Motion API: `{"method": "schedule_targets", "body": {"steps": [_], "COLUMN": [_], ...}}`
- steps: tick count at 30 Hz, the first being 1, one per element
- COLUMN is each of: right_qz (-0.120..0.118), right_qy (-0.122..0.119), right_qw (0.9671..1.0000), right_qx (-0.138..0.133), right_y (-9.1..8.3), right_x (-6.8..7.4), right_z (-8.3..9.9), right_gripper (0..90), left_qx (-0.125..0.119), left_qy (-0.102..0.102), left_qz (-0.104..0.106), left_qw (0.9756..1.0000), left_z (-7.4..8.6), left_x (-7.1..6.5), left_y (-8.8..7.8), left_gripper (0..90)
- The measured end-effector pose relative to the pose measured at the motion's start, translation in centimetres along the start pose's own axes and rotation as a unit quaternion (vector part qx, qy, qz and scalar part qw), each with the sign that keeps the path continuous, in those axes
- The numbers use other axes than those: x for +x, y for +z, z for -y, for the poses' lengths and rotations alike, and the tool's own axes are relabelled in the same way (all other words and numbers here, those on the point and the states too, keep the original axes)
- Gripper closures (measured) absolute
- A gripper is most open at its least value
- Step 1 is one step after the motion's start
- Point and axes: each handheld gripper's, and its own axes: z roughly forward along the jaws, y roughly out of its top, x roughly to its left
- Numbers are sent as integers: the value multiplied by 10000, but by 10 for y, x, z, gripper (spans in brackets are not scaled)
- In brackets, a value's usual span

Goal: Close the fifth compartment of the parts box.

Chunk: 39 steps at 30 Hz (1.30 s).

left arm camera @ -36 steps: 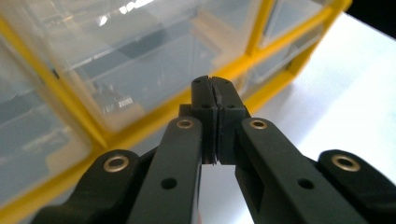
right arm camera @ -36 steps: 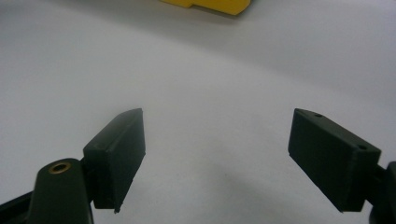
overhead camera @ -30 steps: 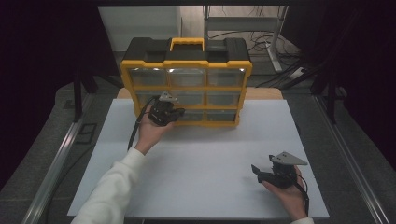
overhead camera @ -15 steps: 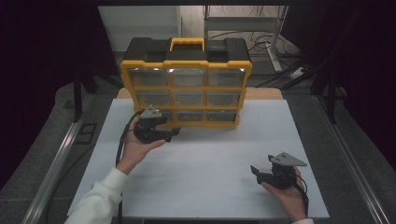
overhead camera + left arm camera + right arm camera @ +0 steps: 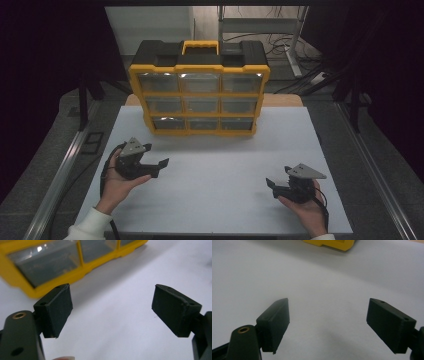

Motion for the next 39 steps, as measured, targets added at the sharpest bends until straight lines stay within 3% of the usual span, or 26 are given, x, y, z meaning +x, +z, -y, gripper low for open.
{"method": "schedule_targets", "body": {"steps": [7,13,21,39], "right_qz": [-138,-233,-276,-264], "right_qy": [-125,-165,-217,-218], "right_qw": [9998,9996,9993,9994], "right_qx": [-43,-58,-91,-107], "right_y": [2,1,0,-1], "right_x": [3,4,5,4], "right_z": [-1,-1,-1,-1], "right_gripper": [192,191,191,189], "left_qx": [24,160,295,320], "left_qy": [-158,-109,9,-89], "left_qz": [-105,-39,47,51], "left_qw": [9998,9998,9996,9994], "left_z": [28,46,47,50], "left_x": [11,7,-1,3], "left_y": [-8,-5,5,8], "left_gripper": [165,154,147,142]}}
